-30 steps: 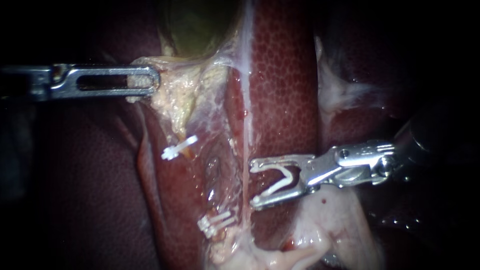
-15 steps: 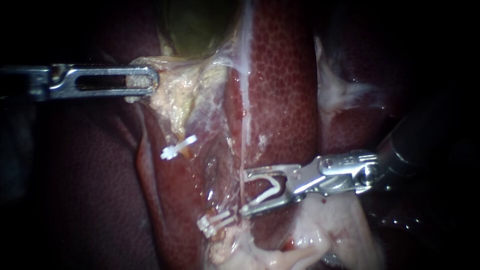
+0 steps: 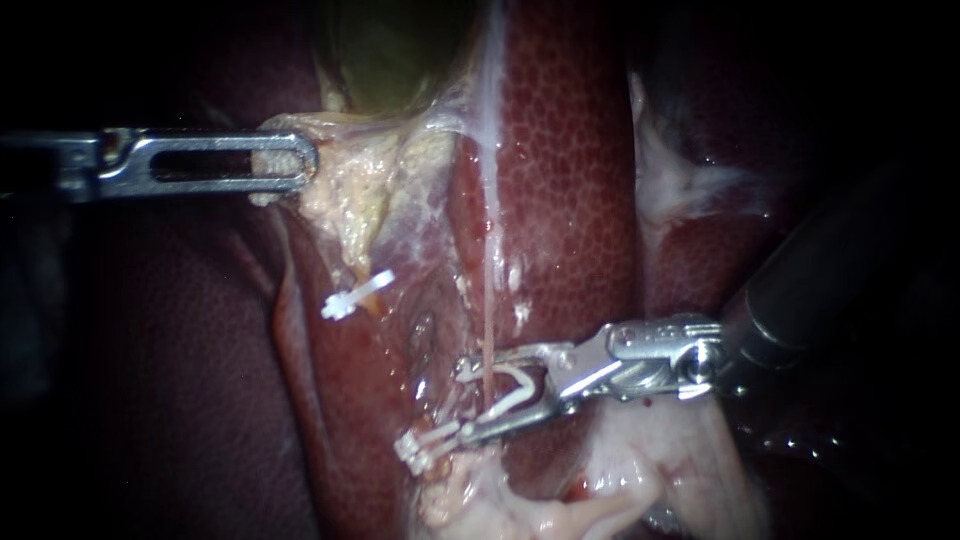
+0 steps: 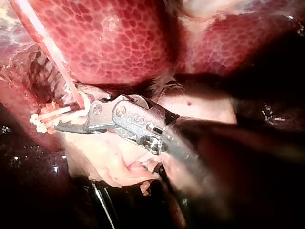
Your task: Clipping first clip right tube
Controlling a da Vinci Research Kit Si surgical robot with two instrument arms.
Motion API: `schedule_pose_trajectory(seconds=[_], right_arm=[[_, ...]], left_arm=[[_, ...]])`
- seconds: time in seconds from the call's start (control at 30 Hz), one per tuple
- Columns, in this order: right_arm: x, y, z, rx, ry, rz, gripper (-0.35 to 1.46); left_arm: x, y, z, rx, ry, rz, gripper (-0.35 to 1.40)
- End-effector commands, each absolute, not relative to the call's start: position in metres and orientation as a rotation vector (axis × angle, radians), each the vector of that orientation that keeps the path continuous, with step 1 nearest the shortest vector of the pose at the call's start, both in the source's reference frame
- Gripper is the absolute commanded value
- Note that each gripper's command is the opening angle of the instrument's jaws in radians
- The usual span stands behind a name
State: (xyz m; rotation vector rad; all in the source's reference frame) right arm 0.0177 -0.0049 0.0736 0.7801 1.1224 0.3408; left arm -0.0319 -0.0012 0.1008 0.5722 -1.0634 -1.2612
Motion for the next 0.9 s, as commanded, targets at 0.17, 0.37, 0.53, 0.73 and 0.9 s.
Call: schedule_pose_trajectory(seconds=[0.17,0.37,0.53,0.73,0.9], right_arm=[[0.0180,-0.0048,0.0736,0.807,1.132,0.322,0.38],[0.0180,-0.0045,0.0739,0.801,1.129,0.336,0.26],[0.0178,-0.0041,0.0743,0.821,1.117,0.367,-0.03],[0.0179,-0.0038,0.0743,0.829,1.114,0.378,-0.31],[0.0179,-0.0036,0.0742,0.848,1.113,0.382,-0.35]], left_arm=[[-0.0318,-0.0012,0.1008,0.572,-1.063,-1.261,-0.35],[-0.0318,-0.0012,0.1008,0.572,-1.063,-1.261,-0.35],[-0.0318,-0.0012,0.1008,0.572,-1.063,-1.261,-0.35],[-0.0318,-0.0013,0.1008,0.572,-1.063,-1.261,-0.35],[-0.0318,-0.0013,0.1008,0.572,-1.063,-1.261,-0.35]])
